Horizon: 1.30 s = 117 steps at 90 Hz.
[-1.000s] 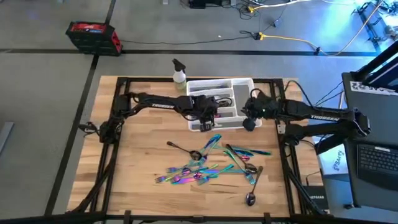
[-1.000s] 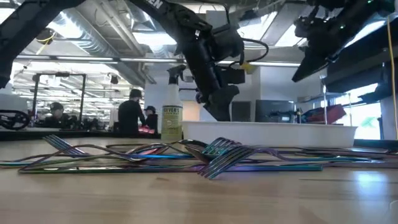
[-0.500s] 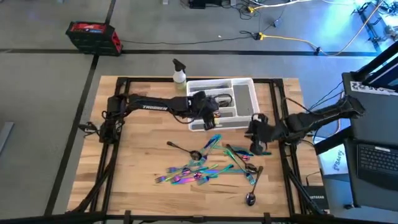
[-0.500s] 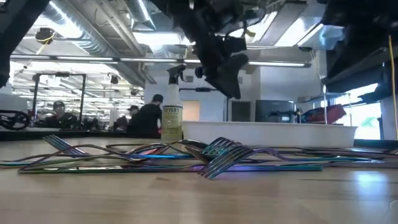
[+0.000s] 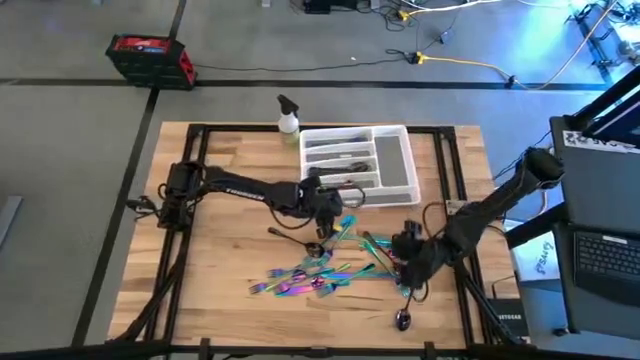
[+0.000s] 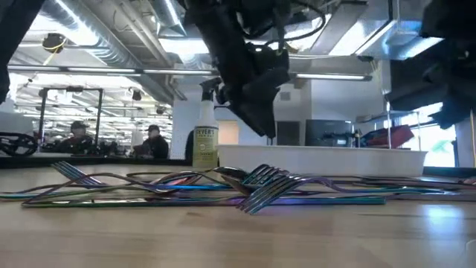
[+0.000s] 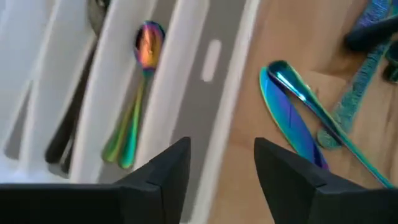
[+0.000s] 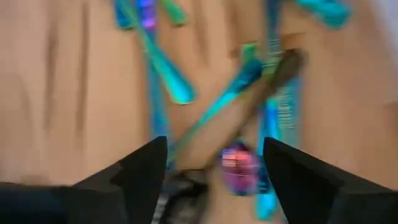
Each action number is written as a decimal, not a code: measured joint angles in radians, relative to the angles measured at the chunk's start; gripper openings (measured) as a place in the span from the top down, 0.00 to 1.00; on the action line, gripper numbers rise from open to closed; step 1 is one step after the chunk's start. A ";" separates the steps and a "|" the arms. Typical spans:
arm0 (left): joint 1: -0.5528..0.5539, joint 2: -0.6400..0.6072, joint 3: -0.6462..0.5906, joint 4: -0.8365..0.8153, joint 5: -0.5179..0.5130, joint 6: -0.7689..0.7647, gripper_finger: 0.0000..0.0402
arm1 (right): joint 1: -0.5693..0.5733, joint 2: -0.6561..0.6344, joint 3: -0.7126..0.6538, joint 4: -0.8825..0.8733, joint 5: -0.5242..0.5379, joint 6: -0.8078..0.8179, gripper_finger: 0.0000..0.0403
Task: Sort silverware
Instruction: Put the black spoon on the white silverware tray
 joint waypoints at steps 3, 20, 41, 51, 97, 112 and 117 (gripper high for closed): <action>-0.010 0.000 0.000 0.000 -0.002 -0.008 0.60 | 0.019 0.025 0.000 0.014 -0.008 0.041 0.40; -0.068 -0.001 -0.001 0.010 0.007 -0.013 0.60 | 0.089 0.124 0.000 0.018 -0.014 0.310 0.47; -0.090 -0.061 -0.186 0.246 0.131 -0.029 0.60 | 0.100 0.201 0.000 0.038 0.049 0.483 0.52; -0.087 -0.137 -0.320 0.365 0.124 -0.050 0.60 | 0.099 0.230 0.000 0.033 0.097 0.507 0.52; -0.131 -0.278 -0.643 0.747 0.099 -0.078 0.60 | 0.081 0.328 -0.027 0.067 0.180 0.611 0.53; -0.168 -0.278 -0.654 0.746 0.069 -0.077 0.60 | 0.080 0.329 -0.025 0.068 0.178 0.614 0.63; -0.175 -0.278 -0.654 0.747 0.068 -0.079 0.60 | 0.080 0.329 -0.024 0.068 0.178 0.615 0.68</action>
